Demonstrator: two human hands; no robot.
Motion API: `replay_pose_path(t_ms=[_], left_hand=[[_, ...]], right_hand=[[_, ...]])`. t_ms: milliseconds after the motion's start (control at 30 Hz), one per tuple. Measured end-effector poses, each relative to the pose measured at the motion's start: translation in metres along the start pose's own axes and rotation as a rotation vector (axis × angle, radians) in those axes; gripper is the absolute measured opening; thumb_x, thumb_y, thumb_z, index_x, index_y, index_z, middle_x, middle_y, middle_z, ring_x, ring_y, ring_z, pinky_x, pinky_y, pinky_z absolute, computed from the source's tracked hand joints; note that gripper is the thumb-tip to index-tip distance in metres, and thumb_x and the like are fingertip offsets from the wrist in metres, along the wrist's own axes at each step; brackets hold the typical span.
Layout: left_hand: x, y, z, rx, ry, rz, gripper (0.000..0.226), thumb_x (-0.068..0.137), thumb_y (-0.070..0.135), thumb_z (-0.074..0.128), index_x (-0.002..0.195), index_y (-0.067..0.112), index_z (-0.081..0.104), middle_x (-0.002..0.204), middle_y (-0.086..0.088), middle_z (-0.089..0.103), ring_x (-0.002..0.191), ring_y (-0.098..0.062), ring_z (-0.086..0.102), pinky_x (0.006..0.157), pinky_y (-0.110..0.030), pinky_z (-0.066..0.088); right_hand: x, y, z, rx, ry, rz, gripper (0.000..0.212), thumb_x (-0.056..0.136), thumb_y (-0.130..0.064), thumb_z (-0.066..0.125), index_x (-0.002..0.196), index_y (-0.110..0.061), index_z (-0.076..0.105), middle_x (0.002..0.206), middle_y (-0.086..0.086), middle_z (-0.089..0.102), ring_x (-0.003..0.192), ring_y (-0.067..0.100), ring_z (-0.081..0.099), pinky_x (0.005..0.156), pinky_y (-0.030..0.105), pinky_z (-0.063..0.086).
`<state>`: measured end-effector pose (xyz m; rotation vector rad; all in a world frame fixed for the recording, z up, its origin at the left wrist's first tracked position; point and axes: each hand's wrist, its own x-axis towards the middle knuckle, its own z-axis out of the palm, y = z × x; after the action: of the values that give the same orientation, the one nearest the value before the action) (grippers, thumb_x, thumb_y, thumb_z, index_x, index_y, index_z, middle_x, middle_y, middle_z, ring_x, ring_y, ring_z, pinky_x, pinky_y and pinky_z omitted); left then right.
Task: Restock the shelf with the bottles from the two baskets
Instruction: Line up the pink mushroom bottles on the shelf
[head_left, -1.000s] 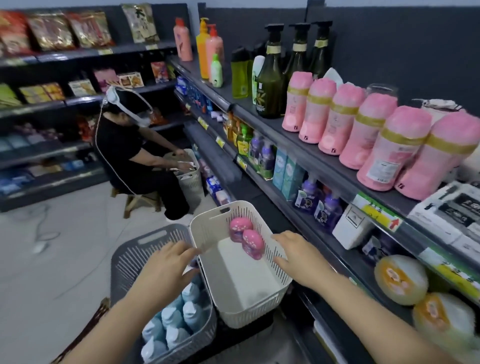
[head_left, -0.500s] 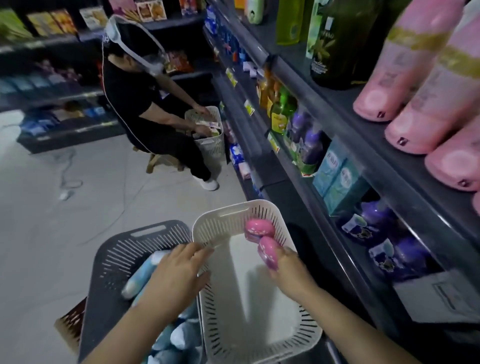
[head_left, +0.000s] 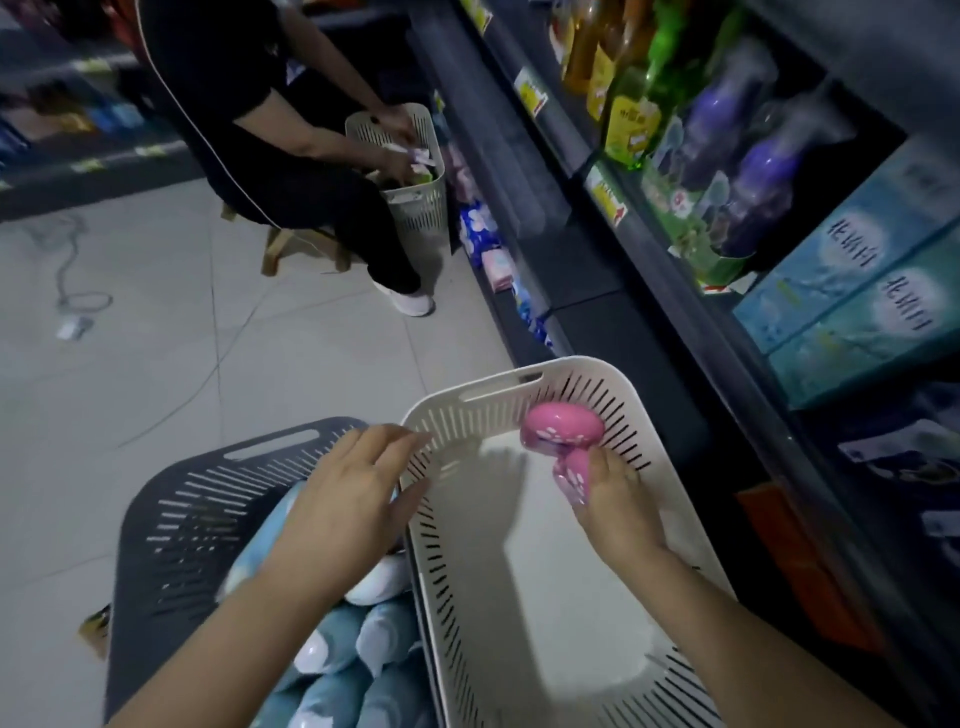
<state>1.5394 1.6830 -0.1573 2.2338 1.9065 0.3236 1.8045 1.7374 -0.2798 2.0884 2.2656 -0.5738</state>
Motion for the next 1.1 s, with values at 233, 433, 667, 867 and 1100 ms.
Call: replay_pose_path(t_ms=[233, 433, 667, 867, 1100], left_hand=[[0.006, -0.004, 0.020, -0.168, 0.028, 0.130, 0.041, 0.088, 0.037, 0.049, 0.119, 0.013, 0.060, 0.107, -0.001, 0.061, 0.098, -0.017, 0.052, 0.090, -0.022, 0.037], [0.020, 0.011, 0.009, -0.446, -0.108, 0.010, 0.070, 0.076, 0.070, 0.049, 0.127, 0.022, 0.055, 0.118, 0.011, 0.059, 0.108, -0.001, 0.048, 0.094, -0.005, 0.028], [0.039, 0.020, -0.013, -1.232, -0.237, -0.430, 0.046, 0.069, 0.026, 0.071, 0.112, 0.016, 0.059, 0.097, -0.004, 0.070, 0.081, -0.013, 0.070, 0.067, -0.023, 0.056], [0.034, 0.006, -0.016, -1.212, -0.002, -0.573, 0.044, 0.060, 0.026, 0.074, 0.098, 0.006, 0.062, 0.081, -0.009, 0.072, 0.069, -0.019, 0.069, 0.058, -0.027, 0.056], [0.015, -0.008, -0.008, -1.129, 0.163, -0.755, 0.061, 0.058, 0.047, 0.085, 0.098, 0.009, 0.059, 0.092, -0.013, 0.070, 0.074, -0.025, 0.071, 0.066, -0.040, 0.058]], right_hand=[[-0.010, -0.010, 0.000, 0.205, -0.036, -0.003, 0.050, 0.079, -0.012, 0.066, 0.126, -0.011, 0.051, 0.116, 0.009, 0.056, 0.106, 0.029, 0.054, 0.087, 0.034, 0.045], [-0.025, -0.043, -0.085, 0.905, -0.126, 0.161, 0.050, 0.067, -0.008, 0.082, 0.102, -0.033, 0.058, 0.101, -0.007, 0.065, 0.086, 0.012, 0.065, 0.065, 0.020, 0.051], [-0.012, -0.070, -0.159, 1.302, -0.323, -0.017, 0.051, 0.063, -0.010, 0.081, 0.110, -0.018, 0.063, 0.101, 0.007, 0.071, 0.087, 0.018, 0.070, 0.068, 0.028, 0.055], [0.012, -0.067, -0.127, 1.123, -0.063, 0.073, 0.039, 0.088, -0.043, 0.053, 0.101, -0.008, 0.066, 0.101, 0.017, 0.068, 0.094, 0.028, 0.065, 0.081, 0.035, 0.053], [0.025, -0.030, -0.048, 0.229, -0.012, 0.001, 0.057, 0.087, -0.026, 0.062, 0.137, -0.007, 0.042, 0.140, 0.010, 0.043, 0.128, 0.028, 0.041, 0.104, 0.033, 0.034]])
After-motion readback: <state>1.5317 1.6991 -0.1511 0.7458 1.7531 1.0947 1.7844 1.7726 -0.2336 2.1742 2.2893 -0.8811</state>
